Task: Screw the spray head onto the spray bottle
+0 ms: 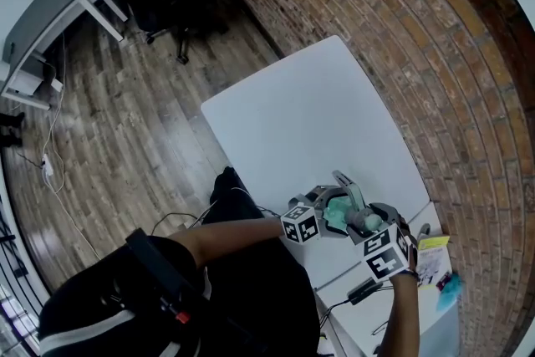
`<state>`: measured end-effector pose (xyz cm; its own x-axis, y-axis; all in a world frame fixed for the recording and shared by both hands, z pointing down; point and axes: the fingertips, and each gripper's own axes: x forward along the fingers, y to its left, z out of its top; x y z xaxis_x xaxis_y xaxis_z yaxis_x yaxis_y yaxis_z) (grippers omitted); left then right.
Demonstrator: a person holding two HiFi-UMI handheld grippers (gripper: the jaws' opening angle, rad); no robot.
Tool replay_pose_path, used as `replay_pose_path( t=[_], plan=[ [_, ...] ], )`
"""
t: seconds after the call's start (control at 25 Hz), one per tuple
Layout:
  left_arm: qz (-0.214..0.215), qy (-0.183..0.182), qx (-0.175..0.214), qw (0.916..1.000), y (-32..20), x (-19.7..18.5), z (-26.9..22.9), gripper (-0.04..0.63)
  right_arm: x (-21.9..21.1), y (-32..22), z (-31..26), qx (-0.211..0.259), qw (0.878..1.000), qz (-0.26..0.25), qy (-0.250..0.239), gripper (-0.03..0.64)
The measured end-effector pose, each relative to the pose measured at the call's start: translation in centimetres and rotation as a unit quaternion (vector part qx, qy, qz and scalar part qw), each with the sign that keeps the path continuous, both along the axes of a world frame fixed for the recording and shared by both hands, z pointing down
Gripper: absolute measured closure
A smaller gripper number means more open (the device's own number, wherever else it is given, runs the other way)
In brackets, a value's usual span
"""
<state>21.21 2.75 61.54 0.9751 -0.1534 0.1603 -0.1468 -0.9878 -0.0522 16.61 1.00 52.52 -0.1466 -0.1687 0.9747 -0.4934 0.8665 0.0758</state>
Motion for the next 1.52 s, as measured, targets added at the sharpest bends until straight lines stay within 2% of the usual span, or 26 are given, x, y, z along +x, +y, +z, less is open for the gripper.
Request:
replay_pose_path(
  t=[0.28,0.44,0.56,0.68,0.8,0.88,1.36,1.52],
  plan=[
    [0.002,-0.005,-0.003,1.0,-0.1,0.1,0.0,0.063,0.2,-0.4,-0.1,0.007,0.995,0.097,-0.024,0.333],
    [0.008,-0.004,-0.003,1.0,0.0,0.0,0.0,0.063,0.1,-0.3,-0.2,0.01,0.995,0.089,-0.048,0.333],
    [0.014,-0.005,-0.004,0.9999,0.0,0.0,0.0,0.063,0.2,0.0,-1.2,0.024,0.999,0.016,-0.029,0.333],
    [0.014,-0.005,-0.003,0.9999,0.0,-0.1,0.1,0.063,0.1,0.1,-2.4,0.04,0.996,-0.077,-0.002,0.331],
    [0.014,-0.006,-0.004,0.9999,0.0,-0.1,0.1,0.063,0.6,0.9,-2.5,0.033,0.979,-0.192,0.054,0.332],
    [0.014,-0.006,-0.005,0.9999,0.0,0.0,0.1,0.063,0.9,1.3,-2.0,0.017,0.97,-0.229,0.077,0.333],
    [0.015,-0.008,-0.008,0.9998,0.0,0.1,0.0,0.063,0.5,1.0,-0.8,0.007,0.985,-0.162,0.061,0.35],
    [0.014,-0.008,-0.006,0.9999,0.0,-0.1,0.1,0.063,0.3,0.7,-0.8,0.009,0.994,-0.098,0.037,0.354]
  ],
)
